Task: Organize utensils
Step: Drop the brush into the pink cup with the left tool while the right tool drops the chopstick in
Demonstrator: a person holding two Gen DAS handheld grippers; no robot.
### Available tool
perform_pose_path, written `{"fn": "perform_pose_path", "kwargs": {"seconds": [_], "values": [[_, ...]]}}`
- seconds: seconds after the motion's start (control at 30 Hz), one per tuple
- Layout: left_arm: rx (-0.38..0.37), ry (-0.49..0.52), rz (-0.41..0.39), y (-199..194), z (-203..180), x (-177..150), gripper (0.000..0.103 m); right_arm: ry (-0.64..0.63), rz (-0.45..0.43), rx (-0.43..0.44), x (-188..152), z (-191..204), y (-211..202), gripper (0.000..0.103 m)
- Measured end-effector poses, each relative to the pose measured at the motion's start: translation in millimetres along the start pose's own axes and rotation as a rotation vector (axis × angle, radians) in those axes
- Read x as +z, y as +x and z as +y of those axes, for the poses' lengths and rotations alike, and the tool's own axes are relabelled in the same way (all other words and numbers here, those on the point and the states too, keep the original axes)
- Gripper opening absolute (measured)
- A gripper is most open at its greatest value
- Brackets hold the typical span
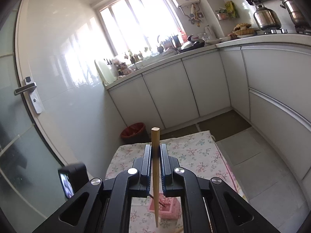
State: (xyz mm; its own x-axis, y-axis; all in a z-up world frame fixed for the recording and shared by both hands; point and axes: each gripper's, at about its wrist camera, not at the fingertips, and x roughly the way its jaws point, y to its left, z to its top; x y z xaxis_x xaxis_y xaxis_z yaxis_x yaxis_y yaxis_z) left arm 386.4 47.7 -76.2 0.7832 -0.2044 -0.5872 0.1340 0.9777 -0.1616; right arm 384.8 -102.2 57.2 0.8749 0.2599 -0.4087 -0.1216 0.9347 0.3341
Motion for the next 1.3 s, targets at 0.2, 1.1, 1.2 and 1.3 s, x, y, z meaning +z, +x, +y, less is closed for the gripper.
{"fn": "perform_pose_path", "kwargs": {"seconds": [0.2,1.1,1.2,1.3], "values": [[-0.005,-0.018,-0.099,-53,9,2,0.009,-0.011,-0.019,-0.004,0,1,25,0.008],[0.146,-0.057,-0.164,-127,35,-43,0.046,-0.075,-0.047,-0.133,-61,10,3,0.060],[0.142,-0.045,-0.158,-135,28,-48,0.048,-0.070,-0.019,-0.173,-65,1,-15,0.062],[0.145,-0.026,-0.166,-147,19,-54,0.057,-0.069,-0.002,-0.214,-73,-7,-34,0.067]]}}
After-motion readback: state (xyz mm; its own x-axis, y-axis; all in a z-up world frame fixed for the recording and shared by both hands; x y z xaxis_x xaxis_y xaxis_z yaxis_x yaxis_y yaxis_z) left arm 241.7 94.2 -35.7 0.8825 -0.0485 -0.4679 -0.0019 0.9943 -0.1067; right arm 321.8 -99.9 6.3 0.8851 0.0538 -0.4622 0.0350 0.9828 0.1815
